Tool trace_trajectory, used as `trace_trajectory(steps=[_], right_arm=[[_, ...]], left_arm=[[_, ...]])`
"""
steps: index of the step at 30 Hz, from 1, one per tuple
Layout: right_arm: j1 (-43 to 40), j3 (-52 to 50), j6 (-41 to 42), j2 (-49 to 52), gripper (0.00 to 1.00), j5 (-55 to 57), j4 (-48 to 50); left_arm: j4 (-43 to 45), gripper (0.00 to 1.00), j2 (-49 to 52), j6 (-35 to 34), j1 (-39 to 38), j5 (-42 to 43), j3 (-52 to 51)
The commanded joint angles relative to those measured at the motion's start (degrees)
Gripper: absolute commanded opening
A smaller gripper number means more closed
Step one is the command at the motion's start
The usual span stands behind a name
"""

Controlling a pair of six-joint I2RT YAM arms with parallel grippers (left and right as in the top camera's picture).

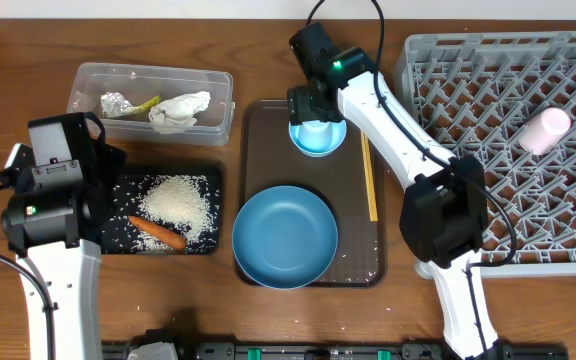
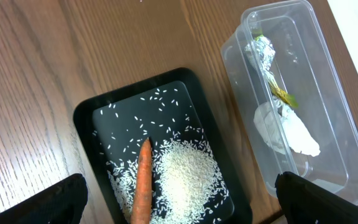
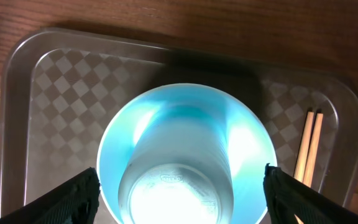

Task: Sort waste into correct bins and load items into the dishwasher rack
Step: 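Move the right gripper to the light-blue cup and grasp it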

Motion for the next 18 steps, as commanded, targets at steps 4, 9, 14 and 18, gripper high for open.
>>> trace_trajectory(steps=[4,9,14,18], right_arm=[[1.8,-0.6,0.3,2.3,0.83,0.6,1.0],[2.4,-0.8,0.4,2.4,0.82,1.1,1.4],[2.6,-2.3,0.6,2.4,0.78,1.3,3.1],[2.4,-2.3,0.8,2.4,0.62,1.2,3.1]], left_arm=[[-0.3,0.99,0.0,0.1,0.3,-1.4,0.1],[-0.3,0.99,0.0,0.1,0.3,-1.4,0.1],[-0.3,0.99,0.0,0.1,0.3,-1.4,0.1],[-0.3,0.99,0.0,0.1,0.3,-1.4,0.1]])
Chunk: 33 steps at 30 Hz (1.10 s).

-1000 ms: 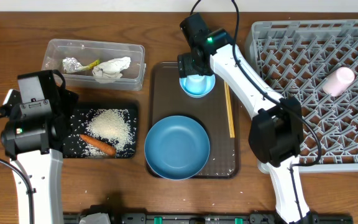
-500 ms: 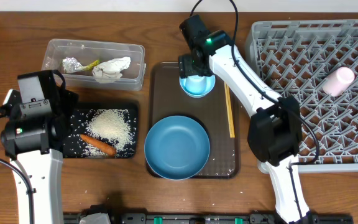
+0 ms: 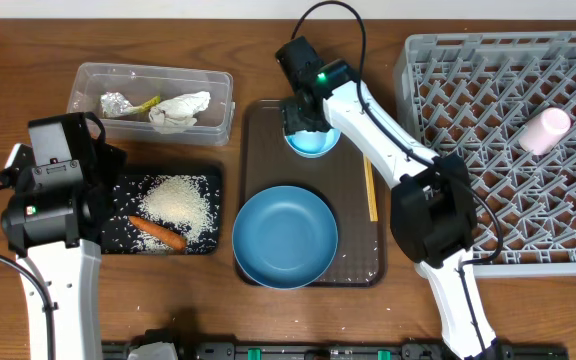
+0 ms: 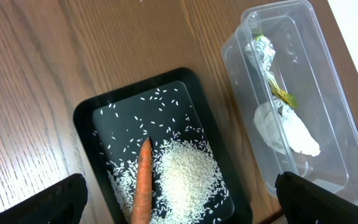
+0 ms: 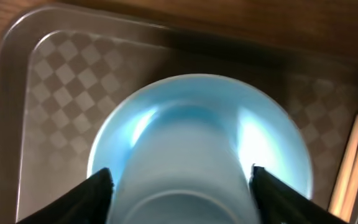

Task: Sort waste into correct bins and load items into the dishwasher rack
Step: 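Move the right gripper to the light-blue cup and grasp it, then carry the light-blue cup to the rack and place it beside the white cup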

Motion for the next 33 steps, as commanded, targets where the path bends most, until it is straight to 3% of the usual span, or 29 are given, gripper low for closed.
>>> trace_trajectory(steps=[1,4,16,24,33], right_arm=[[0.1,-0.3,0.6,0.6,0.59,0.7,0.1],[0.0,-0.2,0.6,0.6,0.5,1.1,0.1],[-6.9,14.4,-0.5,-9.2,0.5,1.8,-6.3],[-23.6,17.5,-7.9,-20.2,0.53,1.9,-9.3],[-46.7,14.8,-10.6,-20.1,0.52,1.8,-14.0]], left_arm=[[-0.3,0.99,0.0,0.1,0.3,-1.4,0.1],[-0.3,0.99,0.0,0.1,0.3,-1.4,0.1],[-0.3,0.99,0.0,0.1,0.3,-1.4,0.1],[-0.3,0.99,0.0,0.1,0.3,-1.4,0.1],[-0.3,0.99,0.0,0.1,0.3,-1.4,0.1]])
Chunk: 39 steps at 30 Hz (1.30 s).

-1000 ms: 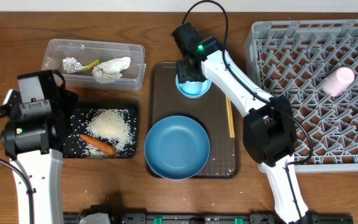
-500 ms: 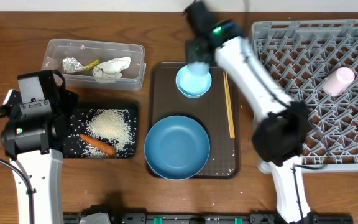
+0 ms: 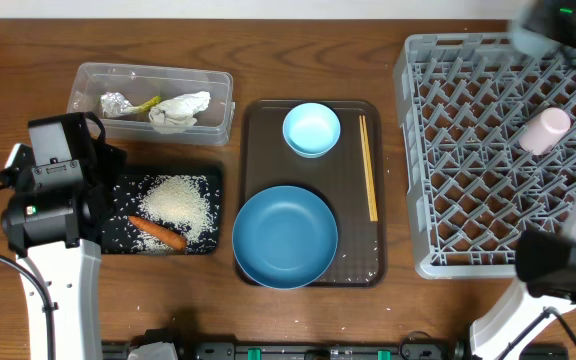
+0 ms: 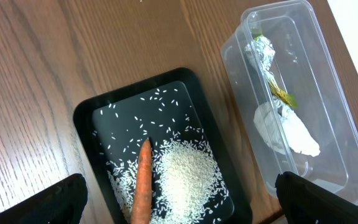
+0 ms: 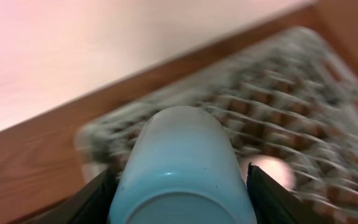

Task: Sort waste into correct bins and load items into the dishwasher rack
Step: 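Carry the light-blue cup to the rack and place it beside the white cup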

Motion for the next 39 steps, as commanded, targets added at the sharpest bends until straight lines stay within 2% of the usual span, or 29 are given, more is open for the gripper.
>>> trace_trajectory(steps=[1,11,16,22,26,29,32,39], right_arm=[[-6.1,-2.8,-3.9,2.3,0.52,0.2,-0.5],[-18.5,-14.1,-4.5,3.5,0.54,0.2,3.1],[-21.5,-16.7,-5.7,3.5,0.56,0.2,4.5],[-22.4,-17.3,-6.0,3.6,0.61,0.2,4.5],[-22.4,-17.3,-6.0,3.6,0.7,0.1,4.6],[-22.4,-17.3,-6.0,3.6,0.72,0.1,4.4],[-22.4,-17.3,-5.9,3.6,0.8,0.1,4.0],[-22.2,-17.3,-4.7,2.9,0.83,-9.2,3.9]], left_arm=[[-0.3,0.99,0.0,0.1,0.3,-1.4,0.1],[-0.3,0.99,0.0,0.1,0.3,-1.4,0.1],[-0.3,0.99,0.0,0.1,0.3,-1.4,0.1],[-0.3,0.99,0.0,0.1,0.3,-1.4,0.1],[-0.3,0.99,0.0,0.1,0.3,-1.4,0.1],[-0.3,0.99,0.0,0.1,0.3,-1.4,0.1],[-0.3,0.99,0.0,0.1,0.3,-1.4,0.1],[-0.3,0.99,0.0,0.1,0.3,-1.4,0.1]])
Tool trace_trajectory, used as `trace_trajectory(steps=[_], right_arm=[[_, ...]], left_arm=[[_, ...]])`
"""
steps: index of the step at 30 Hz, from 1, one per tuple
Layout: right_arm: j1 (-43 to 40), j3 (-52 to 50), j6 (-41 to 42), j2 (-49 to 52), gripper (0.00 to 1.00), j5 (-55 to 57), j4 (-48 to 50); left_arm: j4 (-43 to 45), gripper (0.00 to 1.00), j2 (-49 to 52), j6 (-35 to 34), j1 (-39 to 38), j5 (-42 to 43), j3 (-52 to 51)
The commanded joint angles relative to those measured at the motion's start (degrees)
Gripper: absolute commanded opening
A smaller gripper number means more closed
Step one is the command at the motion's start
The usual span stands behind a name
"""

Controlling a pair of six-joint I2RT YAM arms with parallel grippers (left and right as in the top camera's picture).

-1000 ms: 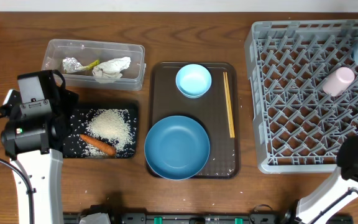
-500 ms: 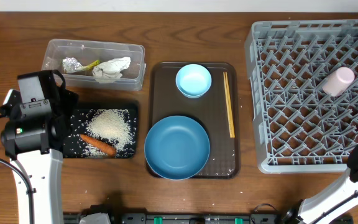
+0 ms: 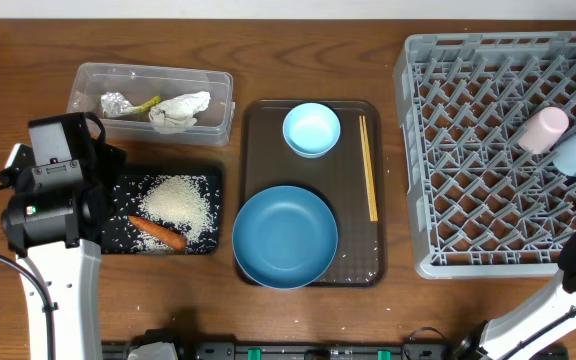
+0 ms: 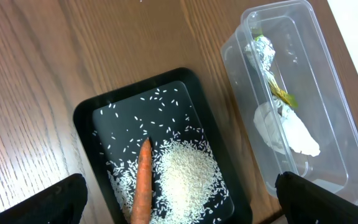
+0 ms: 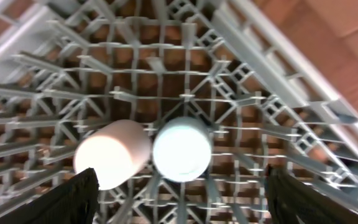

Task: Sort waste into correct bins and load items into the dishwasher rack
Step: 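Carry the light-blue cup to the rack and place it beside the white cup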

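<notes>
A light blue cup (image 5: 182, 148) lies in the grey dishwasher rack (image 5: 241, 74) beside a pink cup (image 5: 112, 152); overhead they show as the blue cup and the pink cup (image 3: 544, 130) at the rack's right edge. My right gripper (image 5: 182, 205) hangs open above the blue cup, apart from it. The brown tray (image 3: 258, 130) carries a small blue bowl (image 3: 312, 130), a blue plate (image 3: 285, 237) and chopsticks (image 3: 367, 168). My left gripper (image 4: 179, 208) is open over the black tray (image 4: 98, 118) of rice (image 4: 188, 174) with a carrot (image 4: 143, 180).
A clear container (image 4: 291, 106) with foil and crumpled tissue sits behind the black tray, also seen from overhead as the container (image 3: 150, 80). The rack (image 3: 468, 200) fills the table's right side. My left arm (image 3: 53, 200) stands at the left edge.
My right gripper was shut on the light blue cup up near the rack. Now the cup lies in the rack next to the pink cup, and the gripper is open above it.
My right gripper was open around the blue cup on the brown tray, then closer in on it. Later it held the cup up by the rack, leaving a small bowl on the tray. Now the cup rests in the rack, let go. The left arm has stayed put.
</notes>
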Motion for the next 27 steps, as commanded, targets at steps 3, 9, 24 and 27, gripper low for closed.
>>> trace_trajectory(steps=[3,9,24,27], right_arm=[[1.2,-0.3,1.6,-1.5,0.79,-9.8,-0.2],[7.6,-0.3,3.3,-5.1,0.79,-17.9,0.6],[47.2,-0.3,-0.4,1.2,0.76,-3.8,9.3],[53.1,-0.3,1.2,5.7,0.73,-1.6,12.2]], left_arm=[[-0.3,0.99,0.0,0.1,0.3,-1.4,0.1],[-0.3,0.99,0.0,0.1,0.3,-1.4,0.1],[-0.3,0.99,0.0,0.1,0.3,-1.4,0.1],[-0.3,0.99,0.0,0.1,0.3,-1.4,0.1]])
